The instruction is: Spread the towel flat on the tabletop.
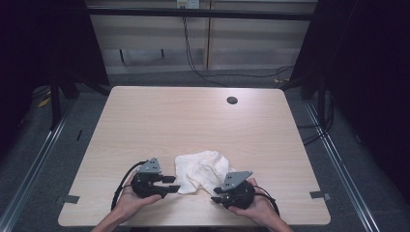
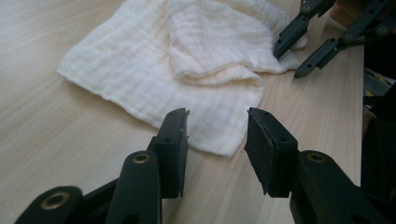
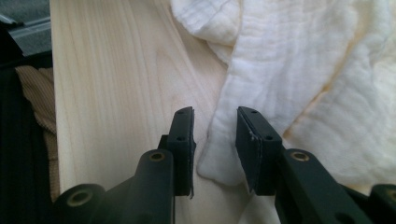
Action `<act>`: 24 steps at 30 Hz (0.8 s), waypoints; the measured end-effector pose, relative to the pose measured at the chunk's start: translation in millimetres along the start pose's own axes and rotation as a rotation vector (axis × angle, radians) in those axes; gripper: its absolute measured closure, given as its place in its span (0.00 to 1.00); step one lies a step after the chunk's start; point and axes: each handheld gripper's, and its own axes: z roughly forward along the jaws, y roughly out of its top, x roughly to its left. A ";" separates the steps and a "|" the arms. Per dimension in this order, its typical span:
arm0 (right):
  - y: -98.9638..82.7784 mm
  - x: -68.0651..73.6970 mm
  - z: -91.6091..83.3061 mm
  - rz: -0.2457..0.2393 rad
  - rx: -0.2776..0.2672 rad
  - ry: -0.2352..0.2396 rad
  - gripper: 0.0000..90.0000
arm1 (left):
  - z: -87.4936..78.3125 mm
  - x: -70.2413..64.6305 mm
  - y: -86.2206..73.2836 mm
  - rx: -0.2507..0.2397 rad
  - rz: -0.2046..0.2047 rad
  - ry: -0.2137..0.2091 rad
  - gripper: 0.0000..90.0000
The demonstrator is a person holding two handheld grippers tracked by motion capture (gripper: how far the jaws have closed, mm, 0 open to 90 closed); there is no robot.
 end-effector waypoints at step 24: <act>2.7 -12.7 0.4 0.080 0.021 0.043 0.98 | 25.9 -7.4 0.5 0.084 0.119 0.001 0.77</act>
